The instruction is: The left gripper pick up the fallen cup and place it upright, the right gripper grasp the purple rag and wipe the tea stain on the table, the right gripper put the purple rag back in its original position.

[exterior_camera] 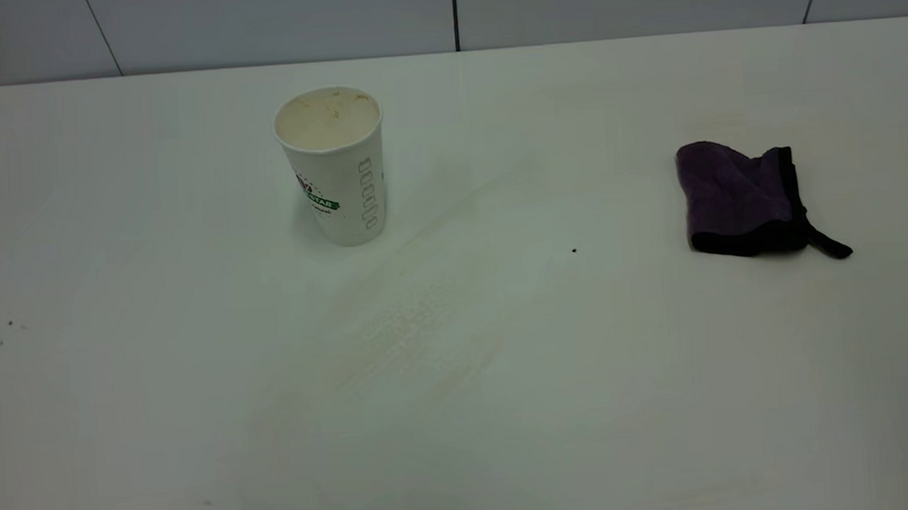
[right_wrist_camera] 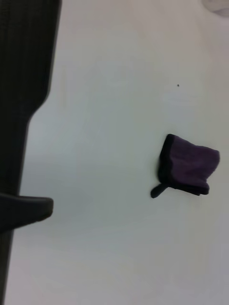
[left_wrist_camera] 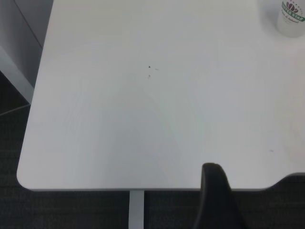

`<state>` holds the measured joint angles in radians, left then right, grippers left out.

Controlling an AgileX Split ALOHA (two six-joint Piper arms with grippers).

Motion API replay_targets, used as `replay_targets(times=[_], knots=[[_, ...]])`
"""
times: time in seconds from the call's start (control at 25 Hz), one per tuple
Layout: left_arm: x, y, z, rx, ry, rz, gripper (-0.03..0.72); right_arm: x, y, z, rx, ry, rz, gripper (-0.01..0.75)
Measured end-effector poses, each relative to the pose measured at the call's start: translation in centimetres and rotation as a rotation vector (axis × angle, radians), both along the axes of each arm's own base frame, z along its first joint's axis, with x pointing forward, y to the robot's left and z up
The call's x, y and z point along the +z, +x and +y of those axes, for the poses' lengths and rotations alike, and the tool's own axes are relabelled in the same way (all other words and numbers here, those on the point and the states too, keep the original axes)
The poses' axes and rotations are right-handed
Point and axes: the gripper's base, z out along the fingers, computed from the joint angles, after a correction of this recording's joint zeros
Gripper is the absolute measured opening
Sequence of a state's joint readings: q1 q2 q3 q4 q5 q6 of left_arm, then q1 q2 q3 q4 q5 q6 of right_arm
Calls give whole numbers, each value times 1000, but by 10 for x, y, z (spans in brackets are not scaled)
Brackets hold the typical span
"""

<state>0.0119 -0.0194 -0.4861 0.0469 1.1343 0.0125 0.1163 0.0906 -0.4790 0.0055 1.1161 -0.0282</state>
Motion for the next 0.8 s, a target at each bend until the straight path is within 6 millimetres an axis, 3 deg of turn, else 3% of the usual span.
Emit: replay_targets(times=[0.24, 0.8], knots=[[0, 0, 0, 0, 0, 0, 489, 0, -16, -1, -54, 9, -100, 503], [0, 0, 0, 0, 0, 0, 489, -1, -16, -1, -40, 10, -99, 501]])
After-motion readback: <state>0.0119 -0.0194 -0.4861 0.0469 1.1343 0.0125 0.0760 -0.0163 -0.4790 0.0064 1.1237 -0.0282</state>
